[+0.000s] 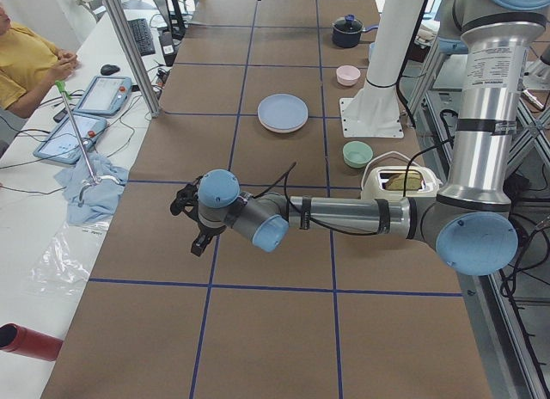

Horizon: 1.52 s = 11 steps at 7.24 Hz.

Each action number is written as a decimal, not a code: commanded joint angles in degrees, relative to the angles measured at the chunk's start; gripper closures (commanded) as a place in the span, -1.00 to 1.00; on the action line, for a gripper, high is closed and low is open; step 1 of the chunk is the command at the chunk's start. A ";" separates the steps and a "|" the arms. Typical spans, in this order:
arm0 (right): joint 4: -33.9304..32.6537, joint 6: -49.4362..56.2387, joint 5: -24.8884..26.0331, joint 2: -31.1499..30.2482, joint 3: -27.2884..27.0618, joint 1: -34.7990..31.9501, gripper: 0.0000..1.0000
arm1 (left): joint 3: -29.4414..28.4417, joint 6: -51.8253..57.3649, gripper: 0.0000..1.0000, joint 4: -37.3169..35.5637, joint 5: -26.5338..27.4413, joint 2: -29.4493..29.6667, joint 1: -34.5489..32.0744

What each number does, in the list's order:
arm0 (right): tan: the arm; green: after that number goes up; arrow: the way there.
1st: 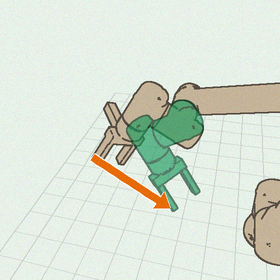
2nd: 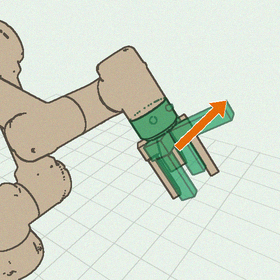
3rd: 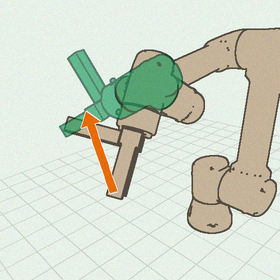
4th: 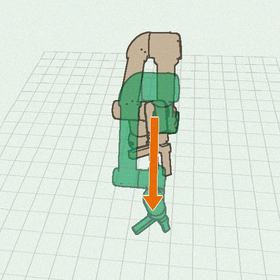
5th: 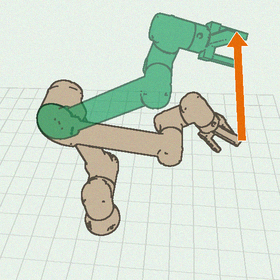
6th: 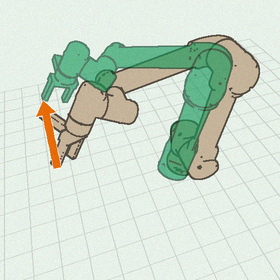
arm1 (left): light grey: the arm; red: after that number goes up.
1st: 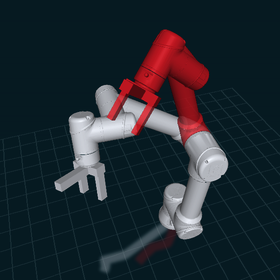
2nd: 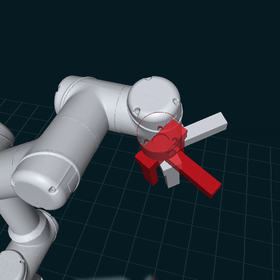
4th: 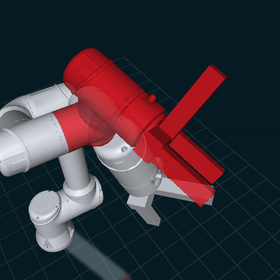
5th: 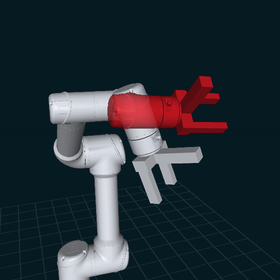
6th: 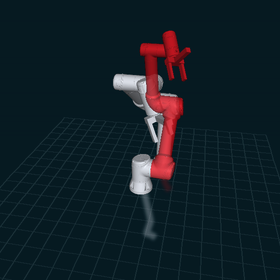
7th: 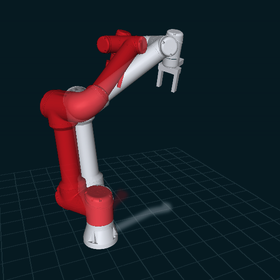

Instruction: Stack three plates with pink and blue

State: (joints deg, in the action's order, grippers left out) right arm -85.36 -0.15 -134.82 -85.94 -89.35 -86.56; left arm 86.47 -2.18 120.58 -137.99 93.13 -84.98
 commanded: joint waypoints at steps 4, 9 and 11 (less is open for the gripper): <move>-6.04 5.77 -0.97 0.07 -1.35 -1.07 -1.00 | 2.12 0.87 -0.99 -7.64 0.35 0.12 -4.75; -6.04 4.98 -3.59 -0.63 -3.71 -0.72 -1.00 | 8.00 0.86 -0.99 -11.42 2.81 -1.02 -4.40; -5.96 5.16 -5.19 -1.33 -3.99 -0.72 -1.00 | 9.41 0.43 -0.99 -11.42 2.64 -1.29 -4.23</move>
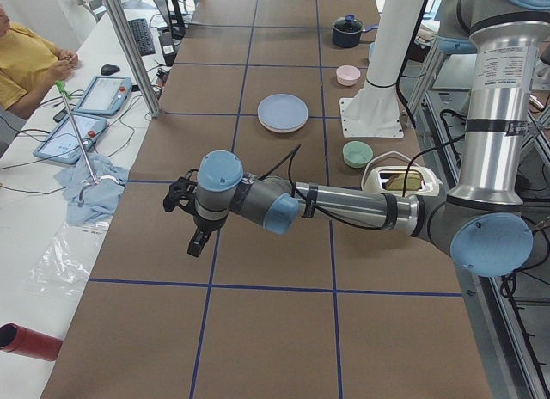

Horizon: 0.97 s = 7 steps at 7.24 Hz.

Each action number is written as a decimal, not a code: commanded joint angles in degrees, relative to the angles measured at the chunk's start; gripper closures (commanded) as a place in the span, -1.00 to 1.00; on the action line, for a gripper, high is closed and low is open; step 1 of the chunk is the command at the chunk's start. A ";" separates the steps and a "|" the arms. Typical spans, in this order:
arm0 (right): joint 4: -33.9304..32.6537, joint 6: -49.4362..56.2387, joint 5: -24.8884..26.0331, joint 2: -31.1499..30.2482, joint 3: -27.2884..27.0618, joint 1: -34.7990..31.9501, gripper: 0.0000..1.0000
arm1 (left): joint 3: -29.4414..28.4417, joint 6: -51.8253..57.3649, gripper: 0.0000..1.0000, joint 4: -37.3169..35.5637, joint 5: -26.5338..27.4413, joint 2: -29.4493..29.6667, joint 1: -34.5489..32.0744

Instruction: Stack three plates with pink and blue

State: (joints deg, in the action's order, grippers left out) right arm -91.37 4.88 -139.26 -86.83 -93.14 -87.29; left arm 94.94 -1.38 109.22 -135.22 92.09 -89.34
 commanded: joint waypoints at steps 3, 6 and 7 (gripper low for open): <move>0.05 -0.14 -0.92 -6.85 -8.53 0.01 -1.00 | 1.64 -0.47 -0.99 0.03 0.05 -1.21 0.05; 0.06 0.48 -0.75 -6.86 -9.07 0.01 -1.00 | 3.74 -0.21 -0.99 0.21 1.28 -1.65 0.14; 0.05 0.13 1.43 -5.99 -8.81 0.01 -1.00 | 3.32 -0.12 -0.99 0.12 0.93 -3.22 0.22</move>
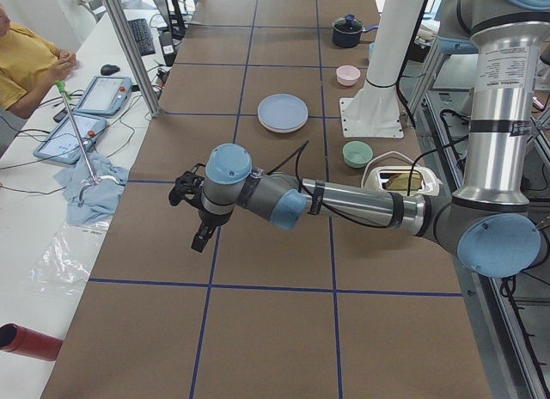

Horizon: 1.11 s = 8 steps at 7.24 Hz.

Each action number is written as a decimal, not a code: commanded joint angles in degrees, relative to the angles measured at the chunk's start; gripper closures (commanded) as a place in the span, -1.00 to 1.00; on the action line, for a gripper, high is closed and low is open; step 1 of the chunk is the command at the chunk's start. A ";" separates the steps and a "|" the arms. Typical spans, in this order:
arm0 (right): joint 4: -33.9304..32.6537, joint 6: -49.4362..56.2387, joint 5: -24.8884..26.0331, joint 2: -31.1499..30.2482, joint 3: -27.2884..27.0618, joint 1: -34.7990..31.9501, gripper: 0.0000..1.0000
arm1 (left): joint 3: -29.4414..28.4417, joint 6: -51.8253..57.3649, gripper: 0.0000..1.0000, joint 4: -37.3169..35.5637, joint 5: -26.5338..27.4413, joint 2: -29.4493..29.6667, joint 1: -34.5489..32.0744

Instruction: Stack three plates with pink and blue

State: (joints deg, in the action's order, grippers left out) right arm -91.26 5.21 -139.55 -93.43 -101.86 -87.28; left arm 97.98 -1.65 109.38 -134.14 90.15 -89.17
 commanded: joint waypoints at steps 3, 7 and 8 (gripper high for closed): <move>-0.58 -0.38 6.58 0.98 0.26 1.05 -1.00 | 0.28 -0.28 -0.99 0.04 0.02 -3.57 0.05; -0.42 -0.38 5.96 1.85 4.47 1.05 -1.00 | 0.72 0.24 -0.99 0.21 -0.07 -2.61 0.05; -0.41 -0.38 6.13 1.94 4.74 1.05 -1.00 | 0.72 0.33 -0.99 0.22 -0.07 -2.61 0.05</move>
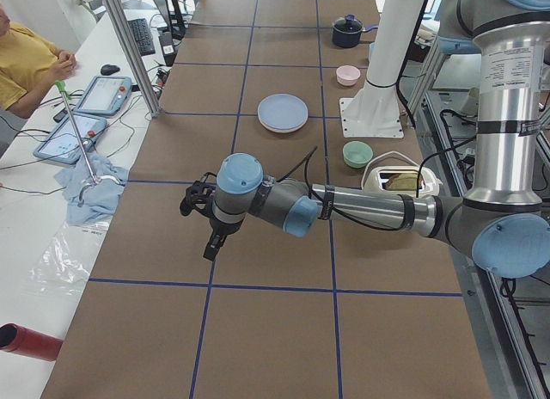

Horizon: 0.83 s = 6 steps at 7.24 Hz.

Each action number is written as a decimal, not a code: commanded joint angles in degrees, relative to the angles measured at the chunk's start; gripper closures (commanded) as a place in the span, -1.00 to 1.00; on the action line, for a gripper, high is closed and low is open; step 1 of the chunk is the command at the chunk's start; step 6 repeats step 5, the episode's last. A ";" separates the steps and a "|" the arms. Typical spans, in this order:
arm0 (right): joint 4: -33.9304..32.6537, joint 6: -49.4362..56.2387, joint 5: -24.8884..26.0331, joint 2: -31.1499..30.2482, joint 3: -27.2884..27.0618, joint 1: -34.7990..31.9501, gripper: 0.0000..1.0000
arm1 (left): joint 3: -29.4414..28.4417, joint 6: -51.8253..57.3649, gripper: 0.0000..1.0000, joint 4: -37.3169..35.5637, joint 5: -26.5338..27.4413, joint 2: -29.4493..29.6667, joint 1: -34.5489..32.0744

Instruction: Stack three plates with pink and blue

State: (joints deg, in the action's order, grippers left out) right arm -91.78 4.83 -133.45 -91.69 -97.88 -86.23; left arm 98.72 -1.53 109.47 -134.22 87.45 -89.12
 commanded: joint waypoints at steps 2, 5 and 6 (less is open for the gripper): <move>0.28 0.00 0.03 0.11 0.85 0.00 -1.00 | 0.24 0.12 -0.99 0.13 0.01 0.01 0.00; 0.28 0.00 -0.06 0.10 0.85 0.00 -1.00 | 0.59 -0.23 -0.99 0.22 0.10 0.09 0.00; 0.28 0.00 -0.06 0.10 0.85 0.00 -1.00 | 0.59 -0.23 -0.99 0.22 0.10 0.09 0.00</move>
